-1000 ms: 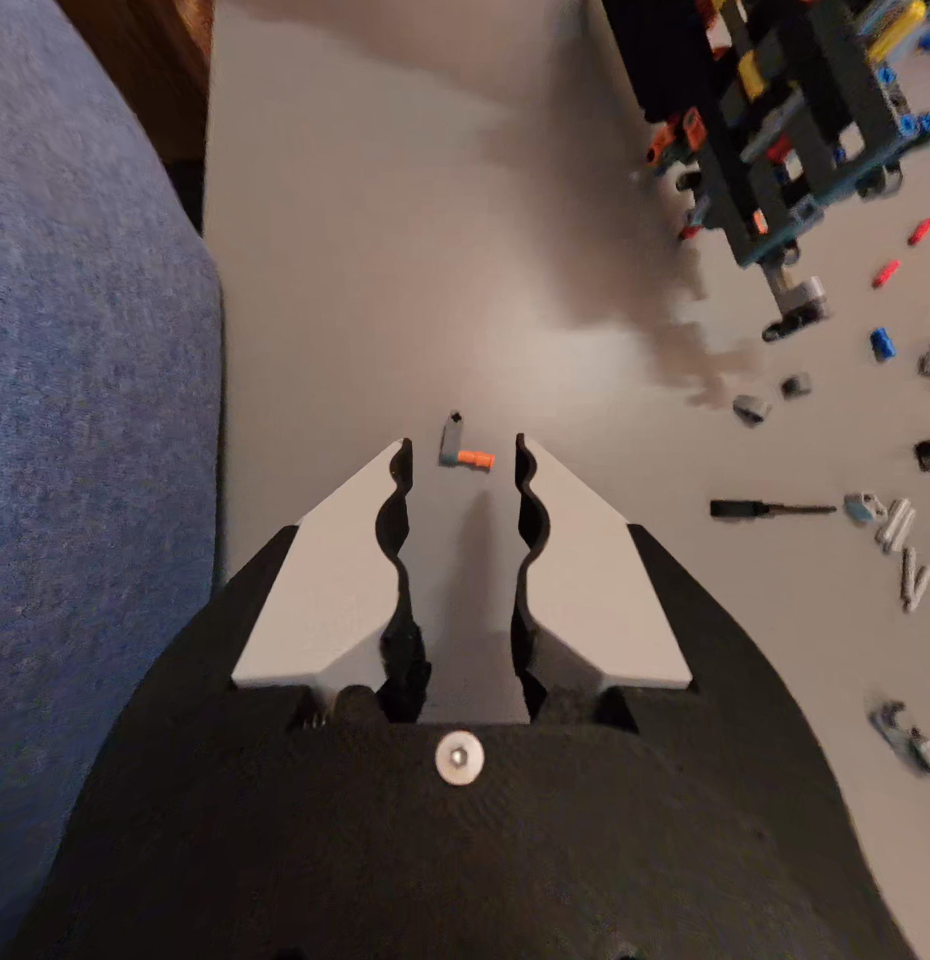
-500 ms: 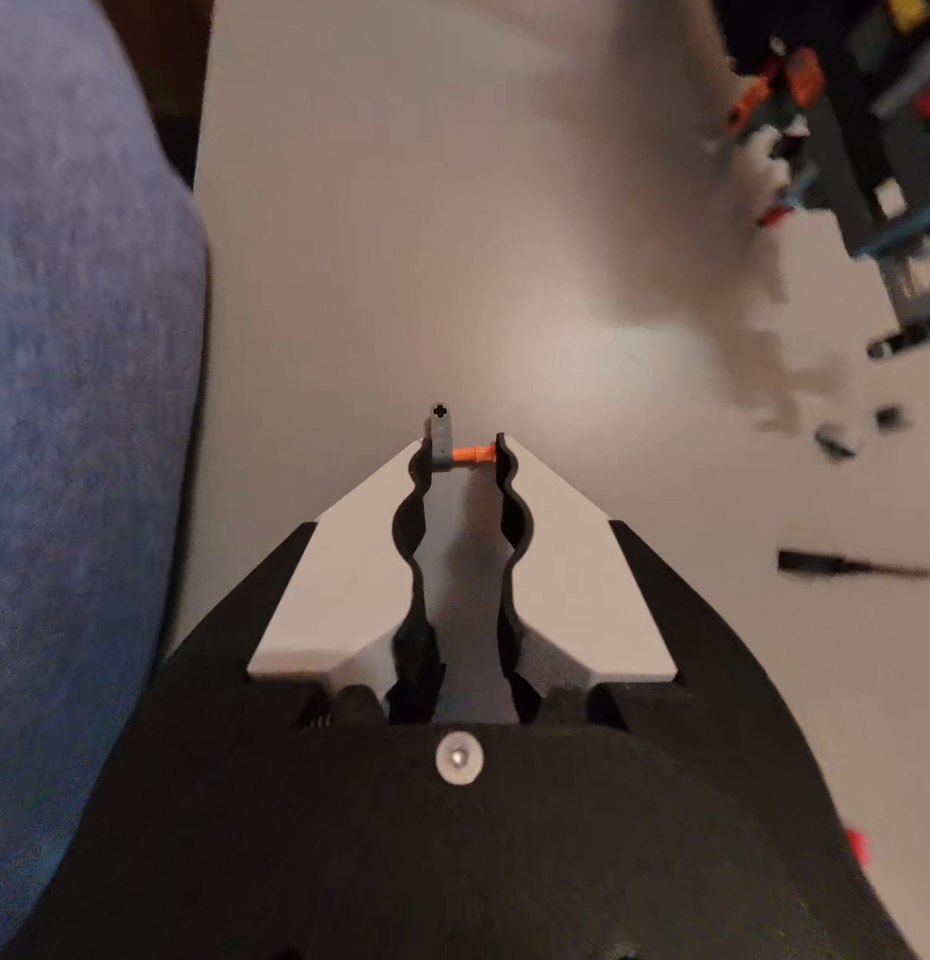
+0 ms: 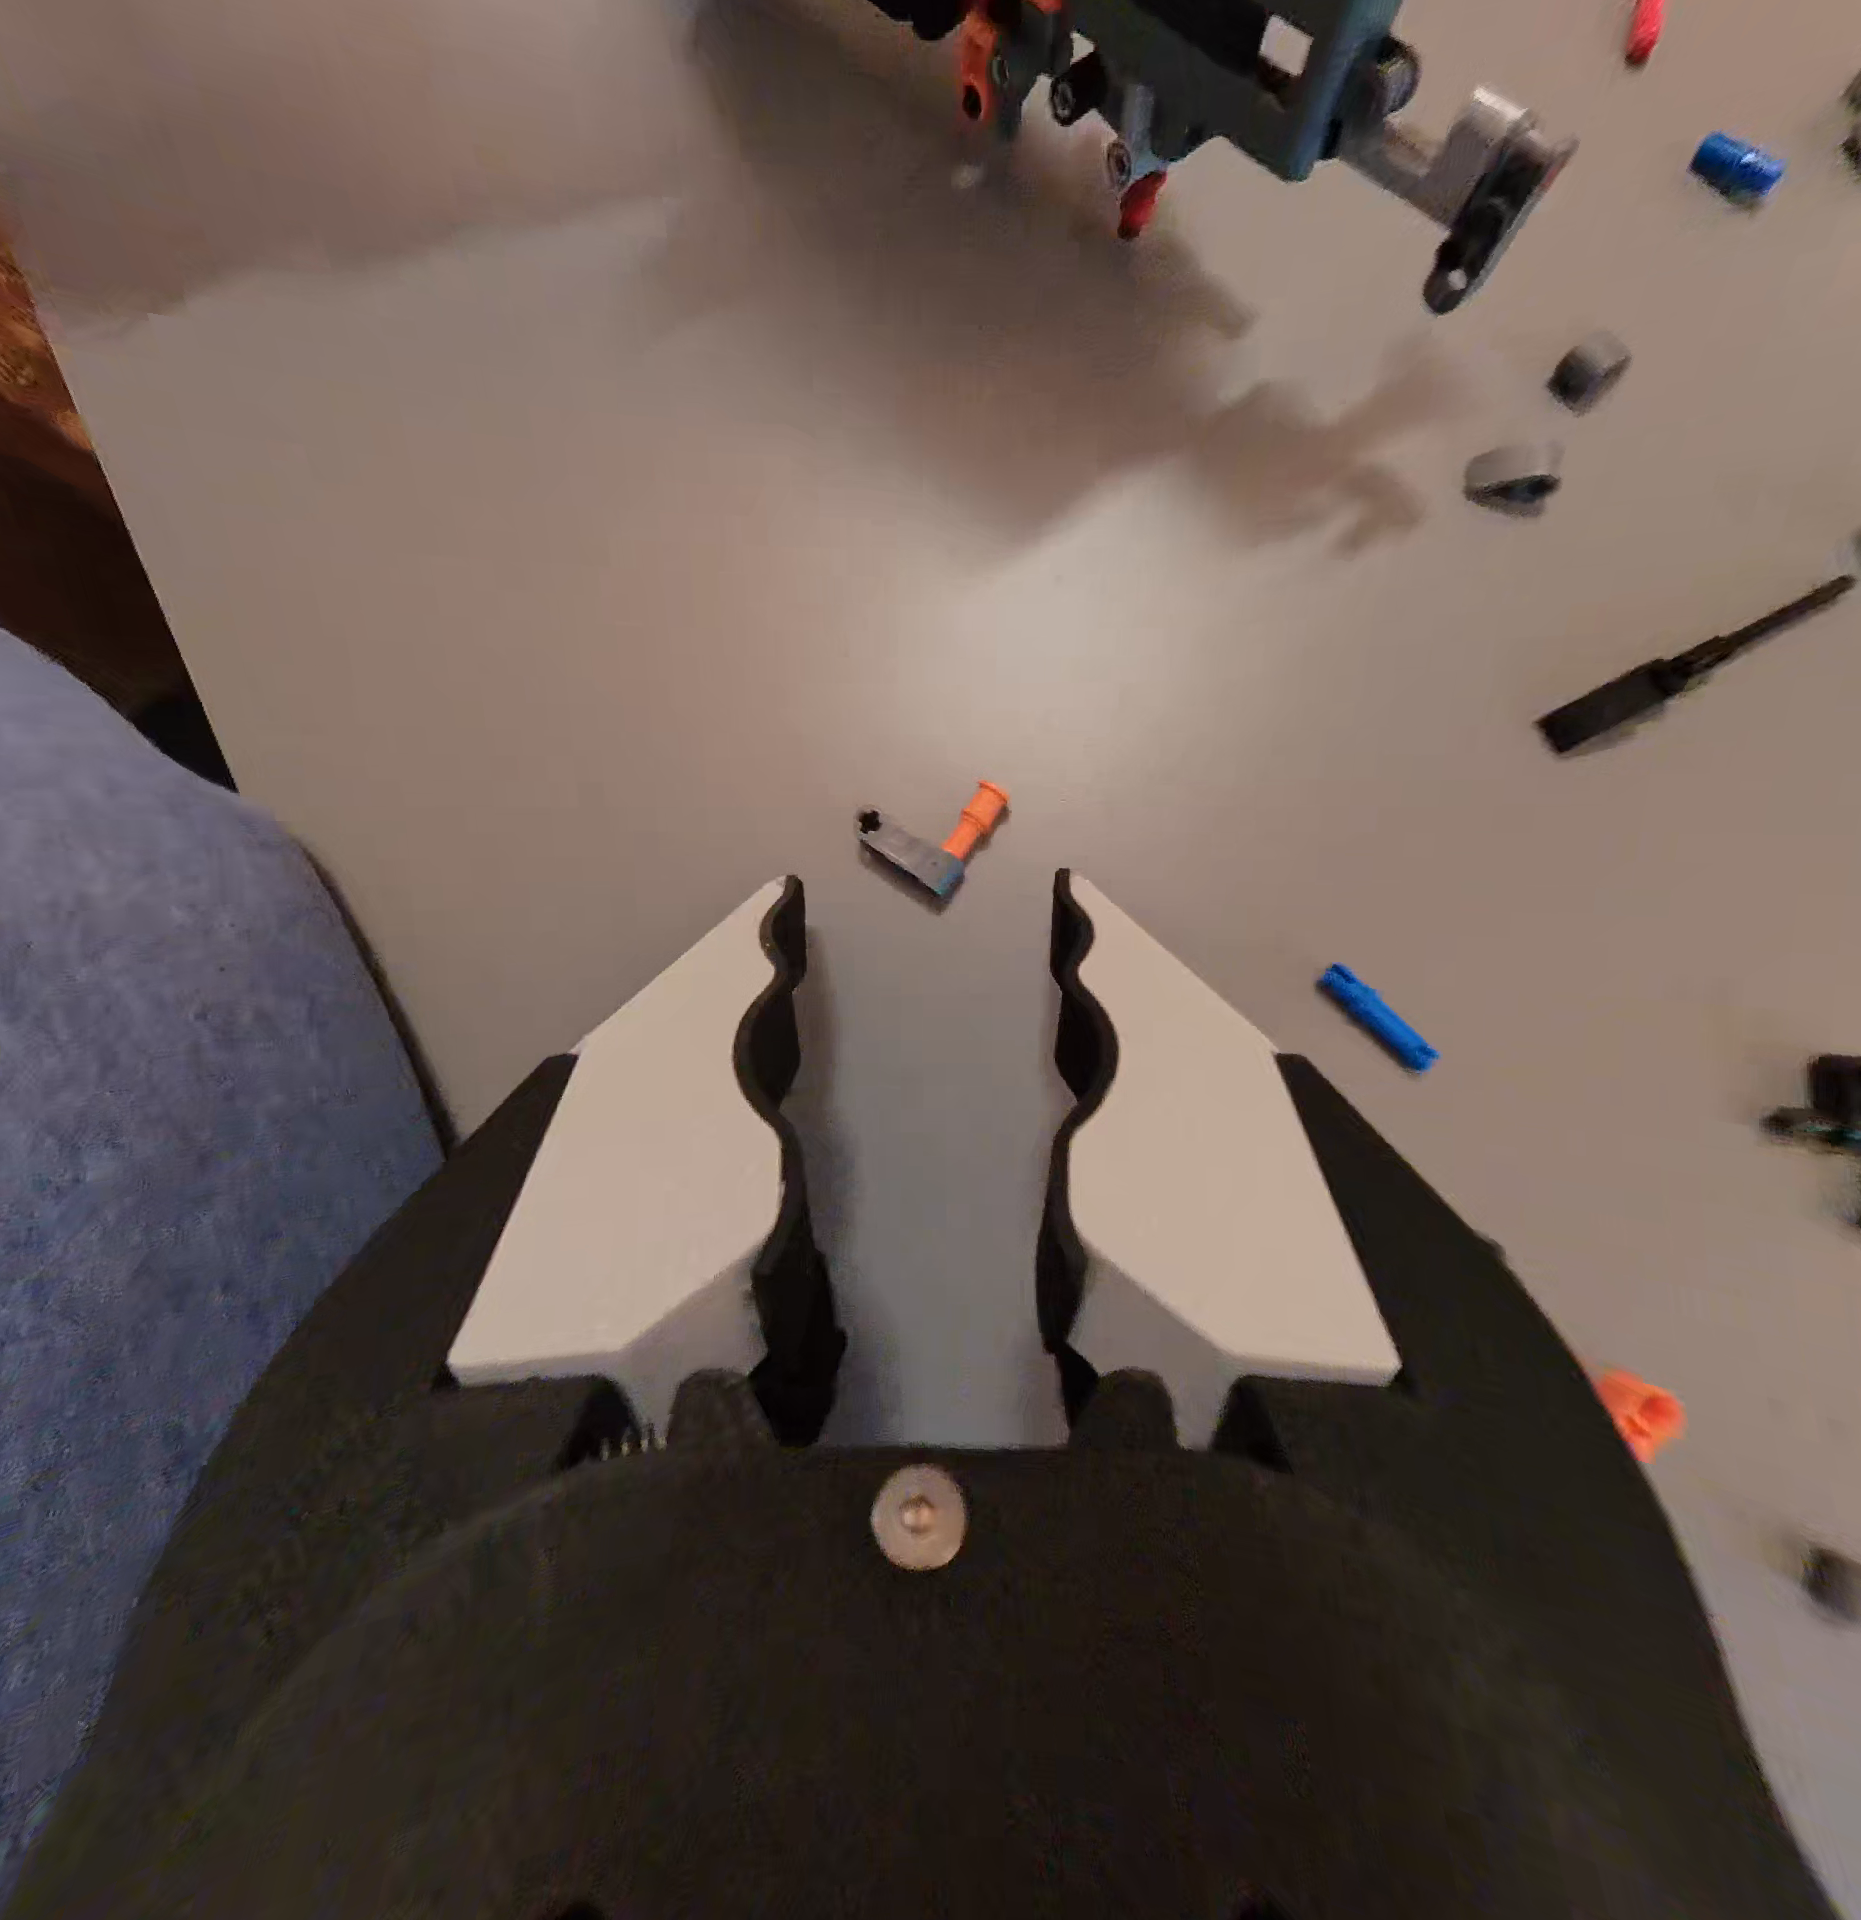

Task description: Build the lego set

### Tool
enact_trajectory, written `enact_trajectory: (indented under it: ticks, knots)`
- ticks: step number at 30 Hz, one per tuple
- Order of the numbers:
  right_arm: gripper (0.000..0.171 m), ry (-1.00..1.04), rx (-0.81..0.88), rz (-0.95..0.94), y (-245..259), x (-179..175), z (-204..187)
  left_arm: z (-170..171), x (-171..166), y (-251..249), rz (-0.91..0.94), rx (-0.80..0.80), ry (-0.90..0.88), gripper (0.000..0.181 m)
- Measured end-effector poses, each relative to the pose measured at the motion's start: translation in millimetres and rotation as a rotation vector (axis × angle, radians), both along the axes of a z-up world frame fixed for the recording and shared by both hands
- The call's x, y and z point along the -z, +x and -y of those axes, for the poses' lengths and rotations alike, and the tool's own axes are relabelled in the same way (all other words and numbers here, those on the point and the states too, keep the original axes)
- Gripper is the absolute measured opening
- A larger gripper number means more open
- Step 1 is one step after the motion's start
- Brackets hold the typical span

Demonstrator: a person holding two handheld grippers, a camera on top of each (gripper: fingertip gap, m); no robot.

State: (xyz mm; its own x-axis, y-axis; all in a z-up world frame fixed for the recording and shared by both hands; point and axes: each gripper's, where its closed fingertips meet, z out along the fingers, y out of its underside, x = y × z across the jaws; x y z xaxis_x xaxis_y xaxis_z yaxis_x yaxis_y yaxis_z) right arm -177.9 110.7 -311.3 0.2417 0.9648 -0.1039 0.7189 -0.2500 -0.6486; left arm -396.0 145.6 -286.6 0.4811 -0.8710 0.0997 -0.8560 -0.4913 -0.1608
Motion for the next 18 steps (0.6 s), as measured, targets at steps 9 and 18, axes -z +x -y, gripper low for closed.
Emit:
enact_trajectory:
  ticks: [9, 18]
  knots:
    - [0.020, 0.126, -0.121, 0.020, -18, 5, 2, 1, 0, 0, 0.020, -0.004, 0.007, 0.036]
    - [0.020, 0.162, -0.494, 0.030, -24, 4, 17, 1, 0, 0, 0.018, 0.007, 0.003, 0.036]
